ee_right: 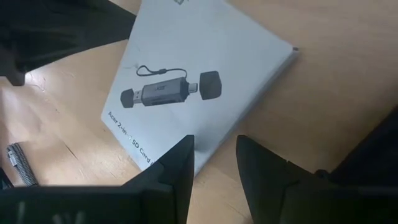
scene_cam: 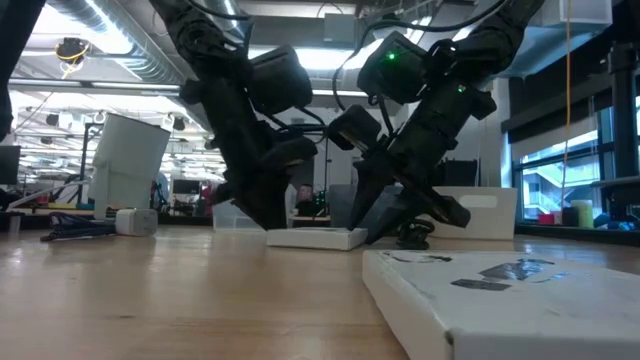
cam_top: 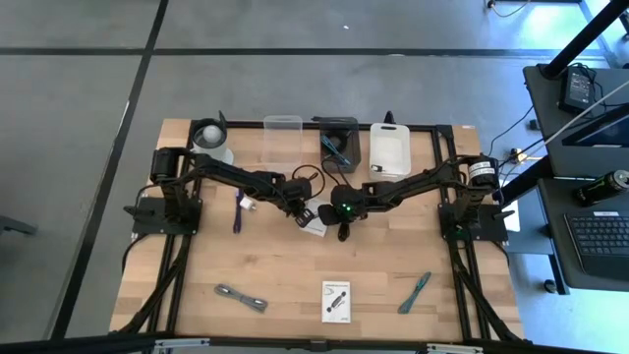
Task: Pick and place items into bin
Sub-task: Put the top white card reader box into the transparent bin
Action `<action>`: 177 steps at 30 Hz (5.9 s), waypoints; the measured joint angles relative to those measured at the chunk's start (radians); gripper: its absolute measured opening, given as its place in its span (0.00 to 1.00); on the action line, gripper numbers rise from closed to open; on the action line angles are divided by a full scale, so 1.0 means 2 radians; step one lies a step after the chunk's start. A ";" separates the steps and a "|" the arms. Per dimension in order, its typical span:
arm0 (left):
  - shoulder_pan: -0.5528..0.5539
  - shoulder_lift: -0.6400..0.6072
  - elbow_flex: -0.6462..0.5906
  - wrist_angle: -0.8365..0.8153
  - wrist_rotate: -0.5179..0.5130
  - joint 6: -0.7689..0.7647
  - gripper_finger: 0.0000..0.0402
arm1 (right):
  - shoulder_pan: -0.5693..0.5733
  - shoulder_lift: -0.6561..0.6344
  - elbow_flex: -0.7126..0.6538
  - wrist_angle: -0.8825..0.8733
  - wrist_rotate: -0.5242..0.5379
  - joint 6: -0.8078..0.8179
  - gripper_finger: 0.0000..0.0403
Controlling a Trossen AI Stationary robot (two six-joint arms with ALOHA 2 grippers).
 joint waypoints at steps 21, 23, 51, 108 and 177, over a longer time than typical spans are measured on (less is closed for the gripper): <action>0.003 -0.069 -0.001 -0.006 0.022 -0.032 0.04 | 0.000 0.000 0.000 0.002 -0.001 -0.016 0.30; 0.002 -0.059 -0.001 0.000 0.039 -0.034 0.08 | 0.000 0.000 0.000 0.003 -0.002 -0.018 0.30; 0.012 0.006 0.002 0.053 0.071 -0.050 0.02 | -0.001 -0.005 0.000 0.000 -0.019 -0.040 0.30; 0.047 -0.015 -0.046 0.075 0.117 -0.036 0.00 | 0.013 0.027 -0.001 0.100 0.014 0.035 0.38; 0.018 -0.015 -0.046 0.044 0.166 -0.053 0.00 | -0.024 -0.003 0.000 0.073 -0.006 -0.022 0.49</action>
